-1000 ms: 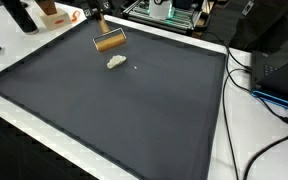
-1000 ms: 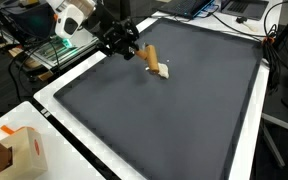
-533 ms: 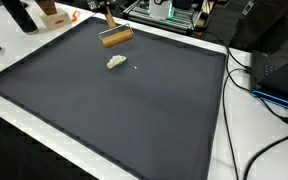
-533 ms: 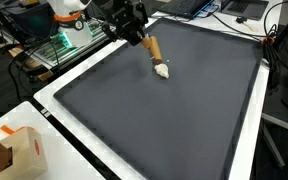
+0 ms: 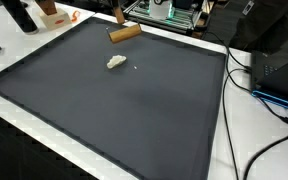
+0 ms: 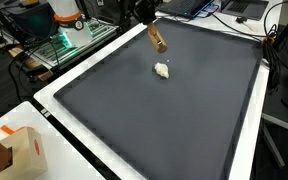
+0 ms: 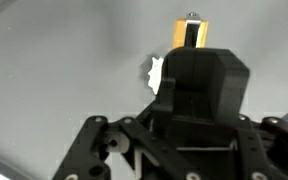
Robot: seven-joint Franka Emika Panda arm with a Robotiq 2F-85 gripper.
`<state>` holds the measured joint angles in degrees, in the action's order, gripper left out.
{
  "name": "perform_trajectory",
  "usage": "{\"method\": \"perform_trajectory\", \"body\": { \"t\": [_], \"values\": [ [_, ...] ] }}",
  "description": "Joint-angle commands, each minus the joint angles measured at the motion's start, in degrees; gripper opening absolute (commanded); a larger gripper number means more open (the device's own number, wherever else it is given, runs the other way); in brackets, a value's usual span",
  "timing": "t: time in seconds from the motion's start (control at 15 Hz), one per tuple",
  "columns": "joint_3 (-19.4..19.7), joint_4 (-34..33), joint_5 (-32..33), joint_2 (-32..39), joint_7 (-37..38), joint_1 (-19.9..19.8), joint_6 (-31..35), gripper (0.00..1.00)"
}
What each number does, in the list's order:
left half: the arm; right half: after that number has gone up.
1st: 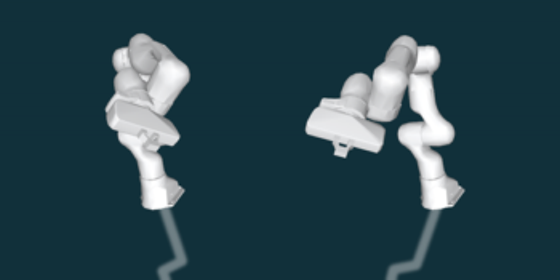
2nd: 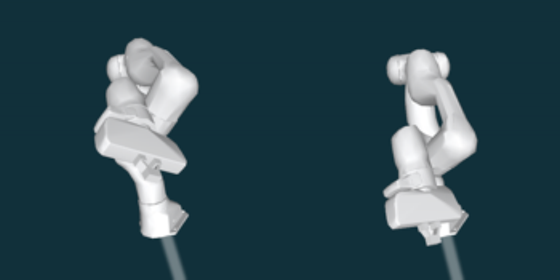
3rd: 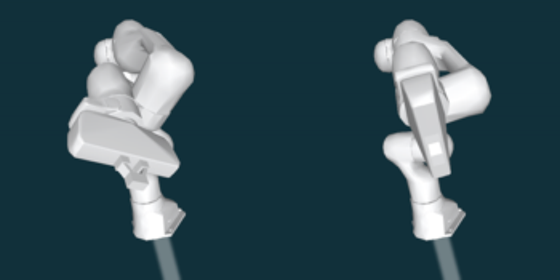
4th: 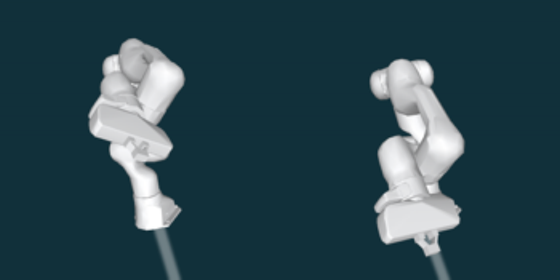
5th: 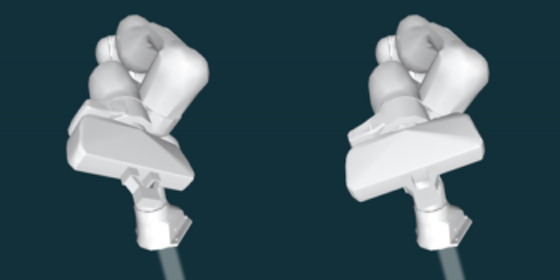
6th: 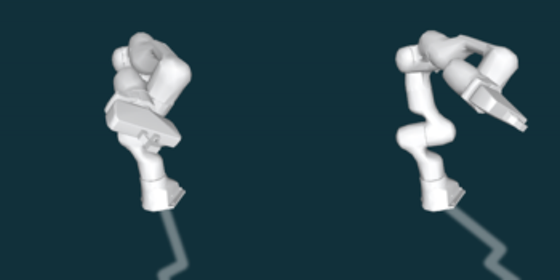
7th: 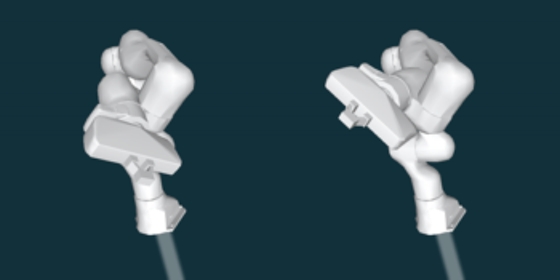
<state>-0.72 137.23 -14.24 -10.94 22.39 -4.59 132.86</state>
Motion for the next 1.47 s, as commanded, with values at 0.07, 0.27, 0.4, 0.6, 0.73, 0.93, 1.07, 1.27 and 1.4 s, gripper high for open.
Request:
{"method": "perform_trajectory", "body": {
  "t": [0.07, 0.27, 0.4, 0.6, 0.73, 0.93, 1.07, 1.27, 1.4],
  "values": [
    [-4.78, -5.24, 14.52, 0.97, 8.31, 1.58, -5.85, 0.23],
    [-8.09, -8.4, 24.37, 2.89, 12.03, 3.18, -9.46, 0.23],
    [-9.84, -10.24, 30.33, 4.42, 13.46, 4.73, -11.55, 0.23],
    [-11.76, -12.66, 38.21, 7.43, 14.2, 7.57, -14.21, 0.23],
    [-12.46, -13.94, 43.07, 9.4, 15.21, 9.42, -15.55, 0.23],
    [-12.75, -15.43, 48.35, 11.99, 16.13, 12.3, -16.65, 0.23],
    [-12.66, -16.07, 51.33, 13.46, 16.44, 14.04, -16.65, 0.23],
    [-12.44, -16.34, 54.41, 14.92, 16.52, 16.06, -16.45, 0.23],
    [-11.8, -15.49, 52.38, 14.56, 15.37, 16.11, -14.66, 0.48]
  ]
}}
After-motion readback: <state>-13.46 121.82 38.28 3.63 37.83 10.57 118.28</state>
